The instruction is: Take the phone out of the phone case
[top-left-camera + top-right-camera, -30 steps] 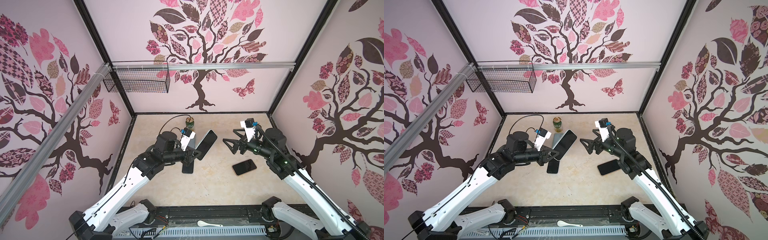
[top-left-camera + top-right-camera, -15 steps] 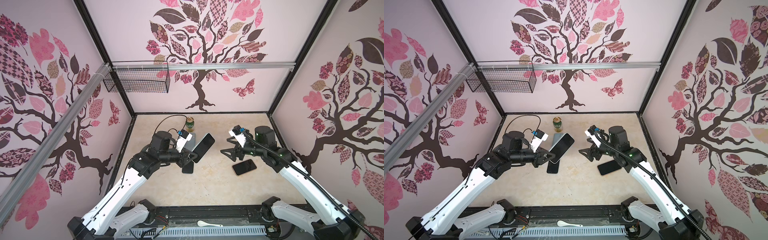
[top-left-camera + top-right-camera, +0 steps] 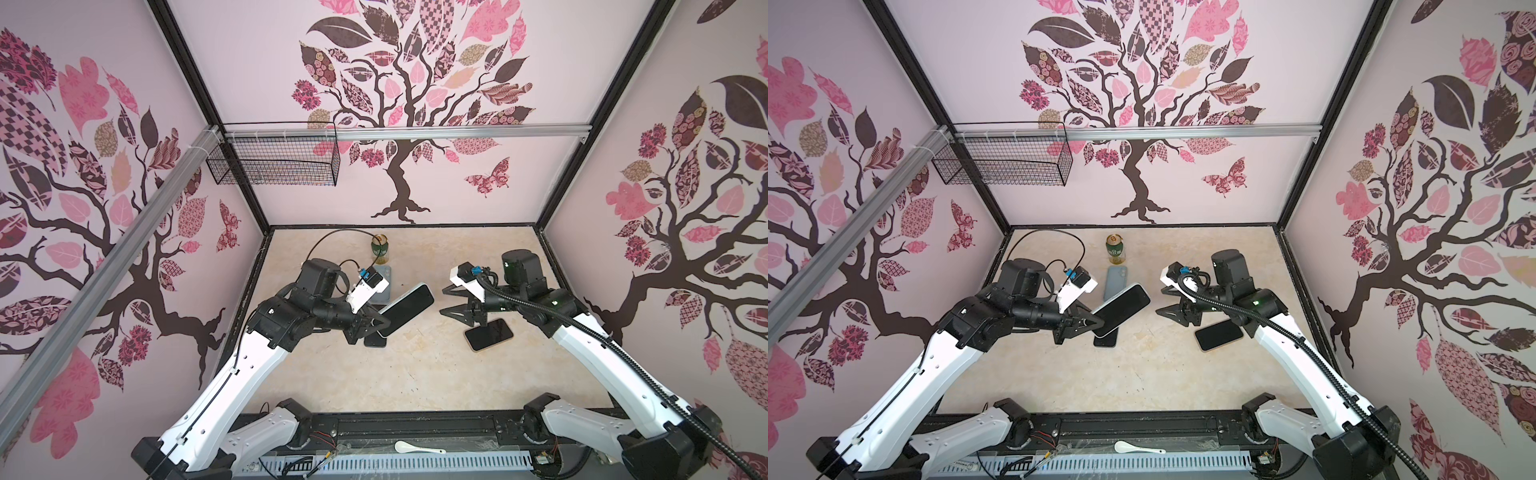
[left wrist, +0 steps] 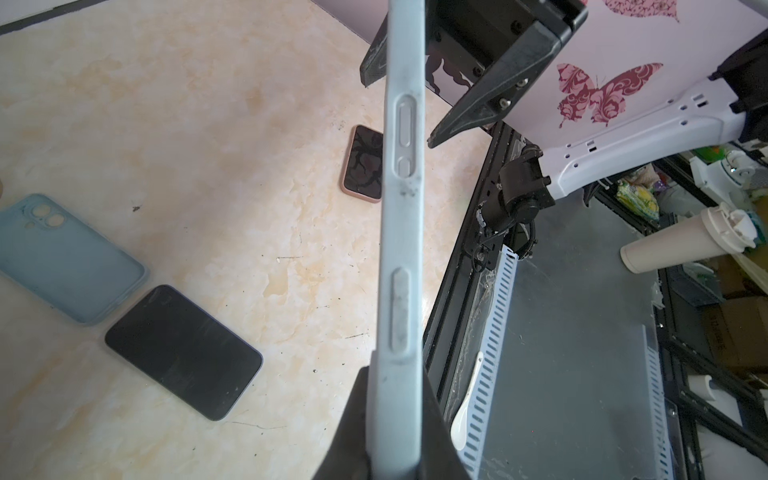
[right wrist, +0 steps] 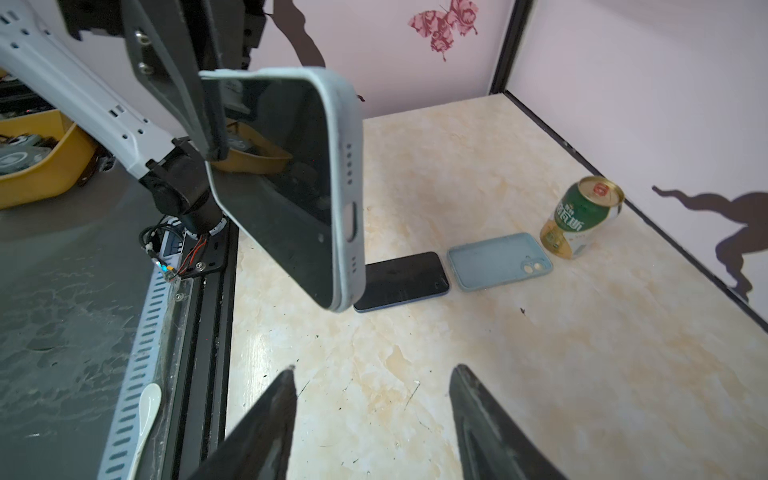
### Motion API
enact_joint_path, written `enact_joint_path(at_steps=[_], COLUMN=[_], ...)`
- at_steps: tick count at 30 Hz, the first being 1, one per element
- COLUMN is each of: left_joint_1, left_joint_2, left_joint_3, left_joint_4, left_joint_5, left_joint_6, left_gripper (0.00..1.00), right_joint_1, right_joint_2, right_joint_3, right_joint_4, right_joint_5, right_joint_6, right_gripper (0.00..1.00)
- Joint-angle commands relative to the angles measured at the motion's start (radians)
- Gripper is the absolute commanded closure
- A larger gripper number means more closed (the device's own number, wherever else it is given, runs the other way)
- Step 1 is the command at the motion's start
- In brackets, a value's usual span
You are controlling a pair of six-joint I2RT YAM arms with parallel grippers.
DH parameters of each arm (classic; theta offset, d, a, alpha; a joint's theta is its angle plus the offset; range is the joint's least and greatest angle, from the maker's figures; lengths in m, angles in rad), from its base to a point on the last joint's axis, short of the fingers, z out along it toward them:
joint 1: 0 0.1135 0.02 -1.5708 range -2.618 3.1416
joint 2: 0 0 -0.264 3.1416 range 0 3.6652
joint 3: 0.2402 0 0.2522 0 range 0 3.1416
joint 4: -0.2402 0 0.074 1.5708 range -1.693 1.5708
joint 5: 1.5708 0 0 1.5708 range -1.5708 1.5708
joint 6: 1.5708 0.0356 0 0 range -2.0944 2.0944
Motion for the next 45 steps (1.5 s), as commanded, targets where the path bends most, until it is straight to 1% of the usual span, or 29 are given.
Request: enact_joint_path(at_steps=[1,3,5,7,10,14,18,21,29,34,40,45], left_joint_1=[0.003,0.003,0.001,0.002,0.001,-0.02,-0.082,-0.11,-0.111,-0.111,-0.111,-0.111], left_joint_2=[-0.027,-0.04,-0.045,-0.042,-0.03,-0.016,0.009,0.031,0.034,0.038,0.038,0.039], left_joint_3=[0.032,0.035,0.037,0.033,0.041,0.053,0.063,0.073,0.08,0.082,0.092,0.093], left_joint_4=[-0.033,-0.045,-0.056,-0.06,-0.082,-0.113,-0.137,-0.152,-0.158,-0.161,-0.17,-0.169], left_joint_5=[0.034,0.049,0.057,0.041,0.064,0.102,0.058,0.048,0.033,0.032,0.018,0.01], left_joint_6=[0.102,0.137,0.171,0.196,0.242,0.301,0.333,0.345,0.349,0.353,0.359,0.36], left_gripper=[1.0,1.0,1.0,1.0,1.0,1.0,1.0,1.0,1.0,1.0,1.0,1.0], right_joint_1=[0.007,0.013,0.021,0.043,0.096,0.115,0.149,0.164,0.188,0.222,0.23,0.235], right_joint_2=[-0.037,-0.022,0.001,0.011,0.024,0.037,0.04,0.04,-0.003,0.007,0.012,0.025], right_joint_3=[-0.001,0.016,0.048,0.063,0.082,0.093,0.104,0.115,0.125,0.133,0.14,0.15], right_joint_4=[-0.073,-0.108,-0.168,-0.195,-0.239,-0.277,-0.305,-0.342,-0.412,-0.43,-0.443,-0.454], right_joint_5=[-0.079,-0.069,-0.095,-0.109,-0.046,-0.007,0.011,0.009,-0.018,0.01,0.013,0.013], right_joint_6=[-0.208,-0.253,-0.302,-0.335,-0.368,-0.381,-0.389,-0.4,-0.42,-0.426,-0.433,-0.439], right_gripper=[0.42,0.44,0.44,0.46,0.47,0.5,0.53,0.55,0.58,0.6,0.67,0.7])
